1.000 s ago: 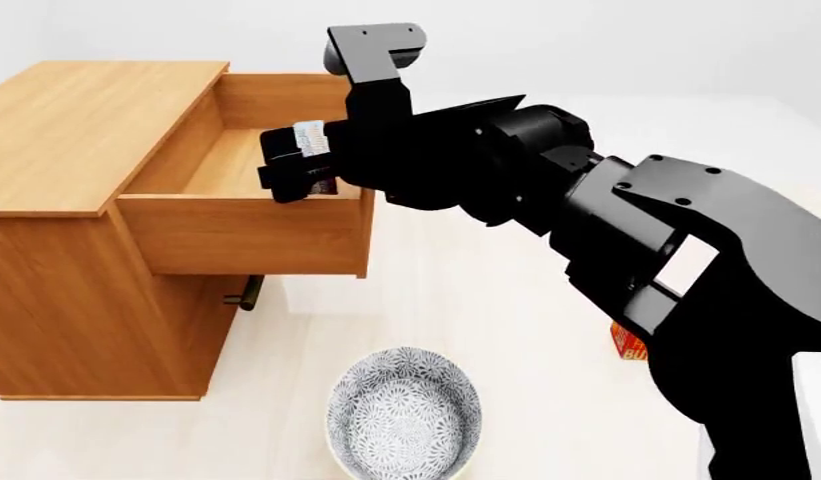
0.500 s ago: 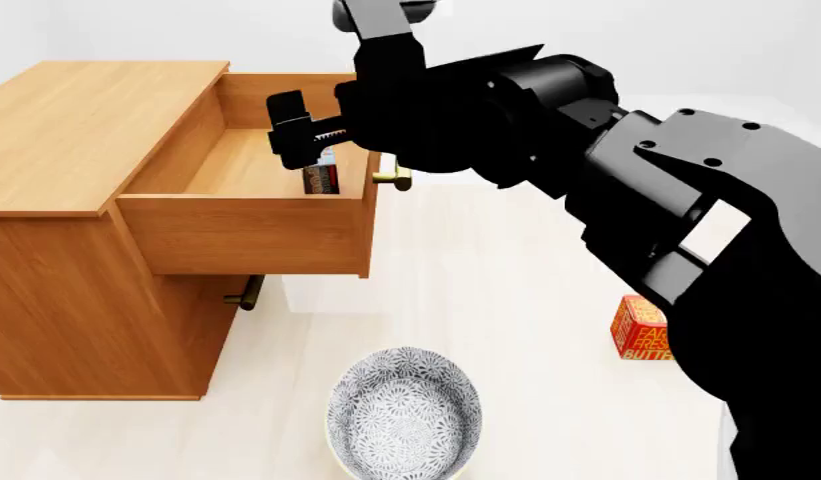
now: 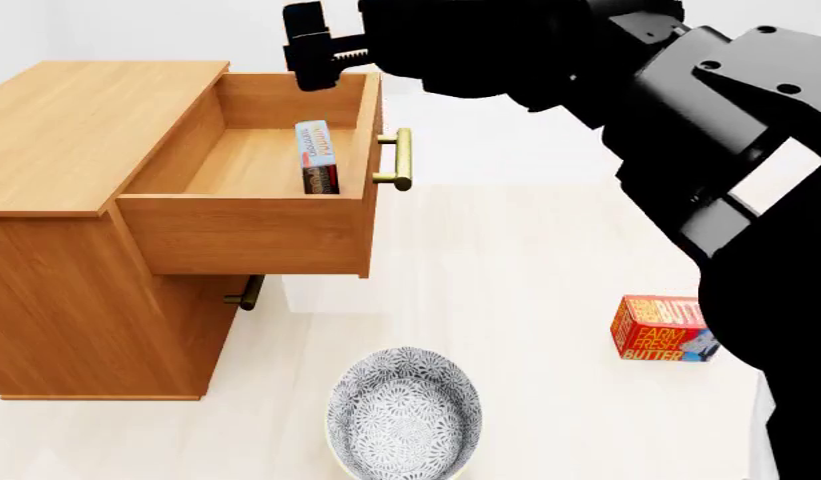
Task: Put the chocolate pudding in the top drawer of the cabinet and close it.
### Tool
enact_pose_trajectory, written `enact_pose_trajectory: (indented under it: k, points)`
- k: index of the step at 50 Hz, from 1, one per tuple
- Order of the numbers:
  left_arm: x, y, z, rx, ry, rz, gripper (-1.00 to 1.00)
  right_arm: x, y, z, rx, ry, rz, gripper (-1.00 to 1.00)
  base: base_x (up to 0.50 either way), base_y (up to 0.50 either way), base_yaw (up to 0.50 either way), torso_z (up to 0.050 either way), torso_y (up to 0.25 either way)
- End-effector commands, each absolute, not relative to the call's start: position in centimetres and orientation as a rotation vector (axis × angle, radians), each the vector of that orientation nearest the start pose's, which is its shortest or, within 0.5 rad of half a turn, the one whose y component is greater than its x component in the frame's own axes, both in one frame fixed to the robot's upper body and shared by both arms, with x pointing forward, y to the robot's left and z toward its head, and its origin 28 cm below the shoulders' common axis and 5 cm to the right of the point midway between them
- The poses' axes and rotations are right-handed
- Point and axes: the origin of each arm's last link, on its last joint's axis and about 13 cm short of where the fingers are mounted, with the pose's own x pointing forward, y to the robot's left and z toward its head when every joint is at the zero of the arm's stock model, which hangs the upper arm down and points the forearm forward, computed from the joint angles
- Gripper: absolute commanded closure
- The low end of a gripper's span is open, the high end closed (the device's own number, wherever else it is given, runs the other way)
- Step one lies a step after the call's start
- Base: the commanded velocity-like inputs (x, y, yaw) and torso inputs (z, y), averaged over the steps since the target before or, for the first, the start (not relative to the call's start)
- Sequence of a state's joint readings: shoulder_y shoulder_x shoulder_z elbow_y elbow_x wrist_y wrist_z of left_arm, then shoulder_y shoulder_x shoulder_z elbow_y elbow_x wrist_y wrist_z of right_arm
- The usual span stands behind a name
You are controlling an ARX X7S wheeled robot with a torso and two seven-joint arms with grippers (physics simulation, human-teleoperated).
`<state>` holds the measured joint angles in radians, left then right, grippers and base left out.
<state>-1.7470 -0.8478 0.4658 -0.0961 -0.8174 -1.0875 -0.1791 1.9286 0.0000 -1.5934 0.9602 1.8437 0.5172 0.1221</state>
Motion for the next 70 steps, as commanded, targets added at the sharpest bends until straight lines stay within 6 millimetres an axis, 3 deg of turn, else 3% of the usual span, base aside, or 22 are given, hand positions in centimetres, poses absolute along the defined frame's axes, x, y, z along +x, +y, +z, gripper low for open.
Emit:
enact_pose_trajectory:
  k: [1,13,19,34,45,48,52,70]
  points:
    - [26.4,35.8,44.2,0.223,-0.278,0.183,-1.00,38.7,-0.7,38.4,-0.033,0.211,0.471,-1.00,0.00,0.00,0.00,0.000,0.000]
    - [27.1,34.6,44.0,0.217,-0.282,0.152,-1.00,39.6,-3.4,38.9,0.003,0.192,0.383,-1.00,0.00,0.00,0.00,0.000,0.000]
    - [27.9,33.4,43.8,0.219,-0.279,0.115,-1.00,39.1,-5.2,38.9,0.014,0.177,0.304,-1.00,0.00,0.00,0.00,0.000,0.000]
    - [30.4,28.3,43.7,0.226,-0.286,-0.045,-1.00,36.1,-9.3,38.0,0.040,0.174,0.117,-1.00,0.00,0.00,0.00,0.000,0.000]
    - [31.9,24.0,43.4,0.224,-0.294,-0.186,-1.00,35.7,-9.5,37.8,0.046,0.177,0.026,-1.00,0.00,0.00,0.00,0.000,0.000]
    - [32.1,22.7,43.0,0.226,-0.292,-0.229,-1.00,32.5,-16.2,36.5,0.053,0.185,-0.002,-1.00,0.00,0.00,0.00,0.000,0.000]
    - [32.3,21.1,42.7,0.230,-0.292,-0.280,-1.00,30.4,-19.5,35.9,0.060,0.186,-0.043,-1.00,0.00,0.00,0.00,0.000,0.000]
    - [31.9,14.9,40.1,0.251,-0.258,-0.468,-1.00,24.7,-24.8,34.4,0.080,0.192,-0.194,-1.00,0.00,0.00,0.00,0.000,0.000]
